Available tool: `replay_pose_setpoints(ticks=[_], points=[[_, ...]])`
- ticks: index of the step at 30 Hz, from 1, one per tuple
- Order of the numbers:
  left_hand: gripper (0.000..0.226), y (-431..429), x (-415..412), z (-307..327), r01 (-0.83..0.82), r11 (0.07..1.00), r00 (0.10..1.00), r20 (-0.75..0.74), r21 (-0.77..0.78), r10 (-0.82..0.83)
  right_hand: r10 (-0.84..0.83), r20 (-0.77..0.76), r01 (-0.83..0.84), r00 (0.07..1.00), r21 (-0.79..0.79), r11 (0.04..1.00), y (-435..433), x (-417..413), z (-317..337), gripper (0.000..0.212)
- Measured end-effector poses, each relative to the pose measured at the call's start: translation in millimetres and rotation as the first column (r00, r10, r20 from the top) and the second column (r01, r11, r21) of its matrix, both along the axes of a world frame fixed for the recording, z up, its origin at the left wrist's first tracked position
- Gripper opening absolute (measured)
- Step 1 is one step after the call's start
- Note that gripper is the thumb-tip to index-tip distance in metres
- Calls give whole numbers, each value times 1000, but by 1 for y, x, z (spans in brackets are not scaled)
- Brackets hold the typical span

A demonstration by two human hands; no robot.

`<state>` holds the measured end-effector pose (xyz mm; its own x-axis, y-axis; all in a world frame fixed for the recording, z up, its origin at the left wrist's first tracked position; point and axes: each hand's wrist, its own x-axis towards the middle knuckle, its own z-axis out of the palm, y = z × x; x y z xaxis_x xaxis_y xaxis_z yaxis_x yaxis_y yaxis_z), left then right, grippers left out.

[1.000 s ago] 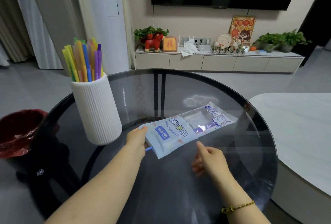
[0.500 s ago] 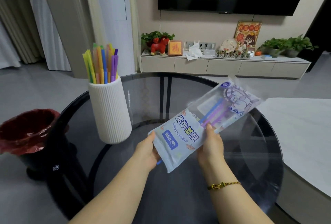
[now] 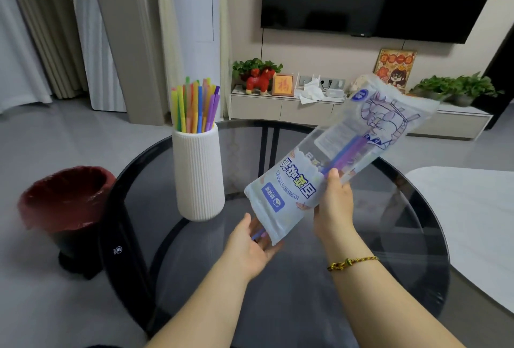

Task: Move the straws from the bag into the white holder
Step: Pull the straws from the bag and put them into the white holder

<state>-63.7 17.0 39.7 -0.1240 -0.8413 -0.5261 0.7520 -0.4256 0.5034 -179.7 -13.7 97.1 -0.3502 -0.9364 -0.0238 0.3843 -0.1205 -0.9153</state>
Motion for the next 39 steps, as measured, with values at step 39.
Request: replay_pose_setpoints(ticks=[39], points=[[15, 33, 176, 68, 24, 910, 126, 904, -415, 409, 16, -147, 65, 989, 530, 846, 5, -26, -50, 40]])
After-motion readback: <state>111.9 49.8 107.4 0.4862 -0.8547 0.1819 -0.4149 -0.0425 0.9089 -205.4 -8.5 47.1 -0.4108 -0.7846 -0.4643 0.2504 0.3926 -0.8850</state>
